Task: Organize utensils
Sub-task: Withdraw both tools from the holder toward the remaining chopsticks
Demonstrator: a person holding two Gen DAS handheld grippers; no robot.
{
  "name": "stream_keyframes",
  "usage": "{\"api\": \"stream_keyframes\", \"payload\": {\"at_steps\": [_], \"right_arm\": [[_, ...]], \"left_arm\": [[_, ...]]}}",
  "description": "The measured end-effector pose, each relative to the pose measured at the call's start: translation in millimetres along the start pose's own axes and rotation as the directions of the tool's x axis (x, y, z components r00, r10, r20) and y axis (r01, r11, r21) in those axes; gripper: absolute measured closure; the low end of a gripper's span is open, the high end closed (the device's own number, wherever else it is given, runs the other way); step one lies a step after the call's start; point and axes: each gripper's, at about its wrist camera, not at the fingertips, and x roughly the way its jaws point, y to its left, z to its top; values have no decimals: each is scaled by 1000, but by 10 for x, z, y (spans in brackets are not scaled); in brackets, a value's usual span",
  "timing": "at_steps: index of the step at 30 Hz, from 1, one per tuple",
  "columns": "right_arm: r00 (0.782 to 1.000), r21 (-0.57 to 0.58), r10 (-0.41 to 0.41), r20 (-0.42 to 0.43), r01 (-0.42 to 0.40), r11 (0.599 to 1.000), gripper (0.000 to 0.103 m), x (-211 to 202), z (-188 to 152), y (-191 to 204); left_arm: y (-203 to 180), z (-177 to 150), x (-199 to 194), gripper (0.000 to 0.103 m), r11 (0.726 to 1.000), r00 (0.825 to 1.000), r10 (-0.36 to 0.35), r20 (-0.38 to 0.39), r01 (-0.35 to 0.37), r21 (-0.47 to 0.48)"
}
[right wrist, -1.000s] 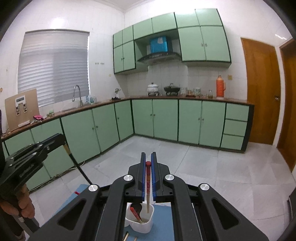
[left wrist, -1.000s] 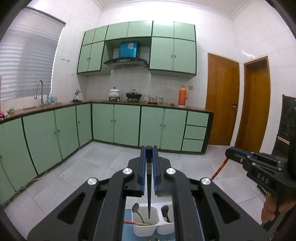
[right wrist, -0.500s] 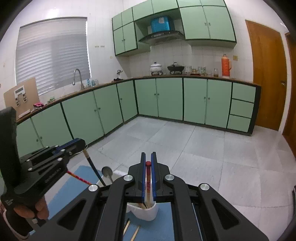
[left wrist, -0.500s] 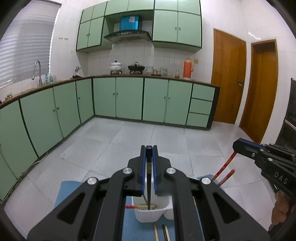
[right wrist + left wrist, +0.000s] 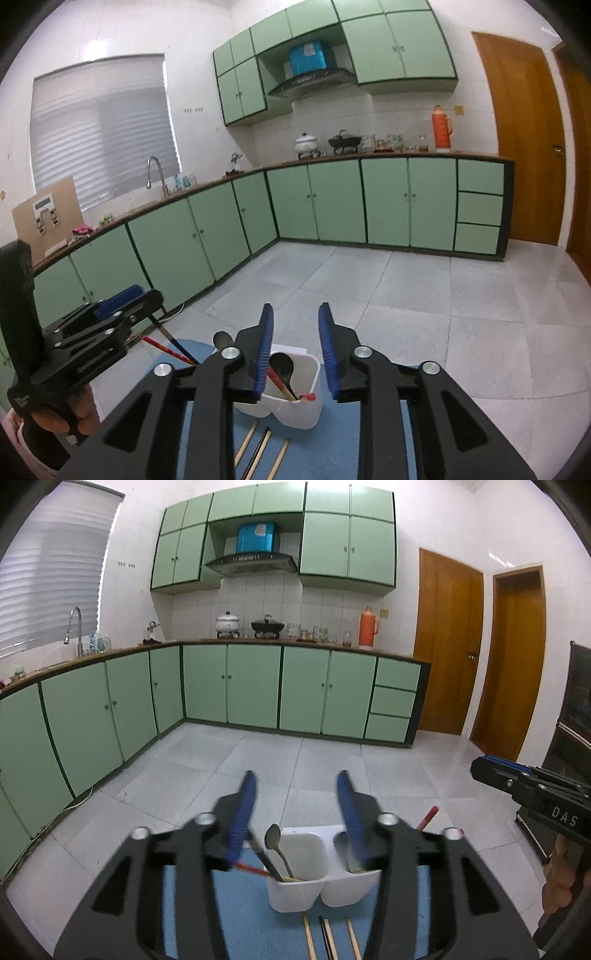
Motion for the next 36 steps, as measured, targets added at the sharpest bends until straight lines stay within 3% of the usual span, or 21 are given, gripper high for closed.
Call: {"api": "stream_keyframes", "payload": {"at_steps": [2, 8, 17, 27, 36], "right_arm": [[999, 3, -19, 33, 19, 1000, 58, -156, -52, 14], [993, 3, -68, 98, 68, 998, 41, -572, -373, 85], [990, 26, -128, 58, 127, 992, 41, -885, -1144, 304], [980, 63, -178, -88, 184, 981, 42, -856, -2036, 529], [959, 16, -170, -226, 178, 984, 61, -676, -2635, 748]], "left_arm": [[-14, -26, -146, 46, 1000, 1000, -2, 19, 2, -1], [-23, -262, -610, 30, 1000, 997, 5, 73, -4, -18], [-107, -910, -996, 27, 996, 997, 65, 27, -67, 55], [-57, -1752, -1004, 27, 995, 985, 80, -152, -69, 75], [75, -2273, -1016, 28, 995, 965, 95, -244, -90, 34]]}}
